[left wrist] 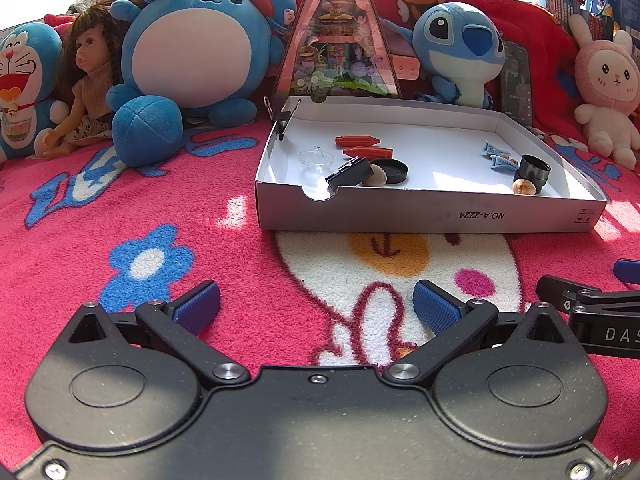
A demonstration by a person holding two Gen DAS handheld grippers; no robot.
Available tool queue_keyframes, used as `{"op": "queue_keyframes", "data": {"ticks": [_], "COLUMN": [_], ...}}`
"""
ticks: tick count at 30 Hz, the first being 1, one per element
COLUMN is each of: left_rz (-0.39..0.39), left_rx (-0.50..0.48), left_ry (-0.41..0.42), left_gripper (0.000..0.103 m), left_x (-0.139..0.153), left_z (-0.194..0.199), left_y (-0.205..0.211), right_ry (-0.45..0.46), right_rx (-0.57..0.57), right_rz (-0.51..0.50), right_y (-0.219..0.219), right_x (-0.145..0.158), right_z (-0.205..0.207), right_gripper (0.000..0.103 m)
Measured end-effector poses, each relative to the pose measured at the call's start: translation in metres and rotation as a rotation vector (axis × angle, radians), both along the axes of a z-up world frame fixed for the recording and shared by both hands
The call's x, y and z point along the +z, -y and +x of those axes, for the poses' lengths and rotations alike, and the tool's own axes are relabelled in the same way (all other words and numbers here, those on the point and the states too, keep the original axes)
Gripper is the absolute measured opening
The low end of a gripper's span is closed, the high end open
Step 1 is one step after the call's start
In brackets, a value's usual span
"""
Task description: Organize rigid objects
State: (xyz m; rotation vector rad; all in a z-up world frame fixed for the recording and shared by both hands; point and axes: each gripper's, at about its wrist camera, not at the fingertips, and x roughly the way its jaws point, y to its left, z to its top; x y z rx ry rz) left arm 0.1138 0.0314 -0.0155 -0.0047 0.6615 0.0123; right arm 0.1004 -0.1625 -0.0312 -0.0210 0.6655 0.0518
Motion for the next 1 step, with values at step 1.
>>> {"op": "queue_keyframes", "data": {"ticks": [1], "left_rz": [0.000], "left_rx": [0.000], "left_ry": [0.000], "left_gripper": [0.103], "left_x": [0.0000], "left_z": [0.0000], "left_y": [0.0000], "right_ry": [0.000], "right_rx": [0.000], "right_rz": [0.000], "right_y": [0.0000], "right_x": [0.0000], "right_z": [0.0000], "right_gripper": [0.103]}}
